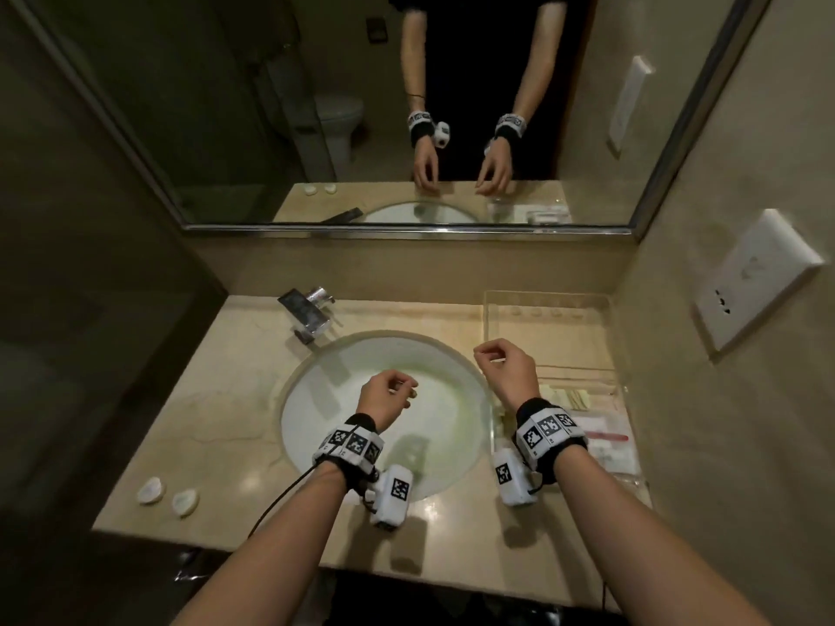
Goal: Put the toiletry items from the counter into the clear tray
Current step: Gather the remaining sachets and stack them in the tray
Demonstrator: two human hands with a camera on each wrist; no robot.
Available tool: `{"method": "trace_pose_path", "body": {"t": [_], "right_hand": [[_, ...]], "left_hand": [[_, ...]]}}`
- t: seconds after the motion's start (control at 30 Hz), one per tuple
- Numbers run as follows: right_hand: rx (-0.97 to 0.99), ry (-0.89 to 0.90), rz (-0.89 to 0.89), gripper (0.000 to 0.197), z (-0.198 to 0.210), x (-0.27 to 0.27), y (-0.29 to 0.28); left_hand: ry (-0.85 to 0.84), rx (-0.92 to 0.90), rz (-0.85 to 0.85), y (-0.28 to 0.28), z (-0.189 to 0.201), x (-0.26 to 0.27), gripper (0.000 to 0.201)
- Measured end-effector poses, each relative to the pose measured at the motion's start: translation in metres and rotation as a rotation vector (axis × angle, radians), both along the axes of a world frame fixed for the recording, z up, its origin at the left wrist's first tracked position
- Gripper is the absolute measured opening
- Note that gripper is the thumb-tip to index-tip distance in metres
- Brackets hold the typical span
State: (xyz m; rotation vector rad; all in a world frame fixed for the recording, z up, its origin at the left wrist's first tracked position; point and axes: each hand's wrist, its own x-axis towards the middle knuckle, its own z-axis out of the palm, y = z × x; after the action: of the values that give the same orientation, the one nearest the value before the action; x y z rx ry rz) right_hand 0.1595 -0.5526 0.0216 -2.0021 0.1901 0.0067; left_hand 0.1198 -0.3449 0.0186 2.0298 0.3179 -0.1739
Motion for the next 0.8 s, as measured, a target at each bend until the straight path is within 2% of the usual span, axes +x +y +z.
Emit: {"method": "trace_pose_path", "body": {"t": [0.33,0.57,0.8], "right_hand": [[0.029,0.024,0.465,0.005,0.001,-0.013,0.187],[-0.005,0.063,0.685,0.005,-0.004,-0.046,0.296],[-0.091,0.166,0.836,0.007,-0.03,-0.075,0.382]], "left_hand": [[0.024,-0.011,0.428,0.152,0.011,-0.084,0.012],[0.115,0.062,0.579,0.261,-0.01,-0.137,0.013],[0.196,0.068,0.796,0.346,-0.048,-0.172,0.022]]}}
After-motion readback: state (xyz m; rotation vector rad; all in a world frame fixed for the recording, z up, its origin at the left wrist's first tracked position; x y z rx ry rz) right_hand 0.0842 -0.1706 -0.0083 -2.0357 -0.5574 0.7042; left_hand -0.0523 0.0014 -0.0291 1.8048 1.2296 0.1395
